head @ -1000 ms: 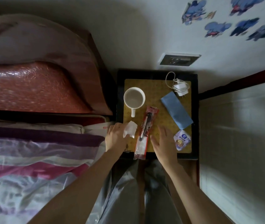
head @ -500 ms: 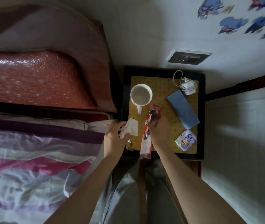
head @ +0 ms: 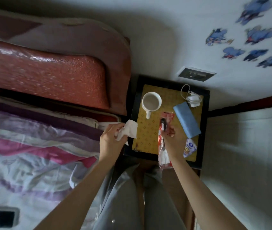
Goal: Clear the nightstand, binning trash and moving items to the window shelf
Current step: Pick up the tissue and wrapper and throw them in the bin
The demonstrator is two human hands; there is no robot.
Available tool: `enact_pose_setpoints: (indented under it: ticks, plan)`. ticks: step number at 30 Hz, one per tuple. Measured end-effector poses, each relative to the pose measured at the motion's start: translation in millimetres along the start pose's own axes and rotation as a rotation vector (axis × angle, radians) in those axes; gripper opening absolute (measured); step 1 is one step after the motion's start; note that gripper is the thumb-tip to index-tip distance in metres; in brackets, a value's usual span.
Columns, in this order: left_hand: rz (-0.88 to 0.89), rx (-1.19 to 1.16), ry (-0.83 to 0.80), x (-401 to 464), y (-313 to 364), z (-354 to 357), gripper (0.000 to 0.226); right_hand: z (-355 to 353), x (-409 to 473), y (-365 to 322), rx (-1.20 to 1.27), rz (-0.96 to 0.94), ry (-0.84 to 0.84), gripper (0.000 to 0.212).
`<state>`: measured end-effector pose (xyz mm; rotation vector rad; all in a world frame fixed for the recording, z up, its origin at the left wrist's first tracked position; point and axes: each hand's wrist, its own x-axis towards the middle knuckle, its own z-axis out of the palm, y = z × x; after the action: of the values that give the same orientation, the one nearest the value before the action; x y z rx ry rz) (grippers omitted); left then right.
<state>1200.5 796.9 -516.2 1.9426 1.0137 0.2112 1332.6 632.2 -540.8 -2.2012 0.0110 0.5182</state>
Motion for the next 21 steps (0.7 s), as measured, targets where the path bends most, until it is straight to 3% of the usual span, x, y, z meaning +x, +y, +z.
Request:
enact_pose_setpoints:
  ticks: [10,17,21]
  plan:
    - [-0.042,-0.069,0.282,-68,52,-56,0.039,-55,-35,-75,-0.159,-0.454,-0.228,0.026]
    - [-0.192,-0.075,0.583,-194,56,-62,0.042,-86,-88,-101,-0.280,-0.809,-0.486,0.017]
    - [-0.338,-0.155,0.740,-280,44,-45,0.040,-87,-123,-94,-0.329,-0.961,-0.618,0.025]
